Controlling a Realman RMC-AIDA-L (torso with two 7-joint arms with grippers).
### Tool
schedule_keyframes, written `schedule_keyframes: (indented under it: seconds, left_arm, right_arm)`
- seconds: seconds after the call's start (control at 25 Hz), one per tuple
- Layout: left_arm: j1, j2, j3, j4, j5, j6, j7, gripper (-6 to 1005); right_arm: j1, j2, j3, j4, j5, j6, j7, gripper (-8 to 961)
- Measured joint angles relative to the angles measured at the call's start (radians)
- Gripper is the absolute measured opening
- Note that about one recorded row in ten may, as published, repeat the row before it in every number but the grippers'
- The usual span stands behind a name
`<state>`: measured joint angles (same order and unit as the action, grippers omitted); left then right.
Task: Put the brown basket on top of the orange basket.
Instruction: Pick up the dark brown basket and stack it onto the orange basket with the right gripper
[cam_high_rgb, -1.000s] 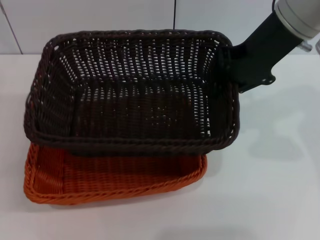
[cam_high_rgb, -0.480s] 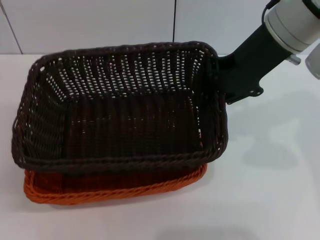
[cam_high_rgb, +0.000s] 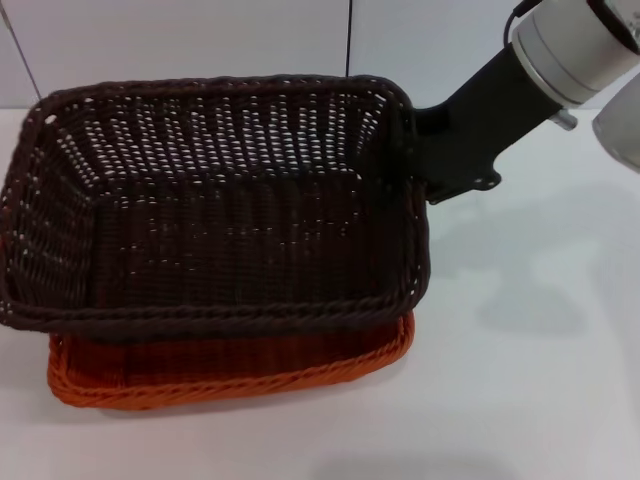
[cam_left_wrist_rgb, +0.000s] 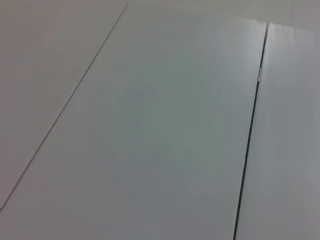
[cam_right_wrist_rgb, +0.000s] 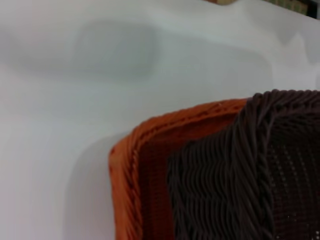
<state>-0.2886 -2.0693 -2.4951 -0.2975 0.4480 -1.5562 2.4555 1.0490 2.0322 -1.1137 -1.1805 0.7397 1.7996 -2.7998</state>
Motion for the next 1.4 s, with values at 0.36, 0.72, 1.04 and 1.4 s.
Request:
schedule_keyframes:
  seconds: [0.36, 0.72, 1.04, 1.4]
  left_arm:
    - [0.003, 0.002, 0.0, 0.008, 0.0, -0.007, -0.001, 512]
    - [0.01, 0.003, 0.001, 0.012, -0.001, -0.021, -0.011, 512]
    - [0.012, 0.004, 0.004, 0.011, -0.001, -0.025, -0.016, 512]
    - [0.011, 0.005, 0.008, 0.01, -0.002, -0.03, -0.017, 512]
  right_arm:
    - [-0.019, 0.012, -0.006, -0.022, -0.013, -0.005, 0.015, 221]
    - [-0.057, 0.033, 0.014, -0.08, -0.013, -0.006, 0.048, 259]
    - [-0.077, 0.035, 0.009, -0.095, 0.023, -0.019, 0.045, 306]
    - [-0.096, 0.042, -0.022, -0.11, 0.032, -0.036, 0.06, 305]
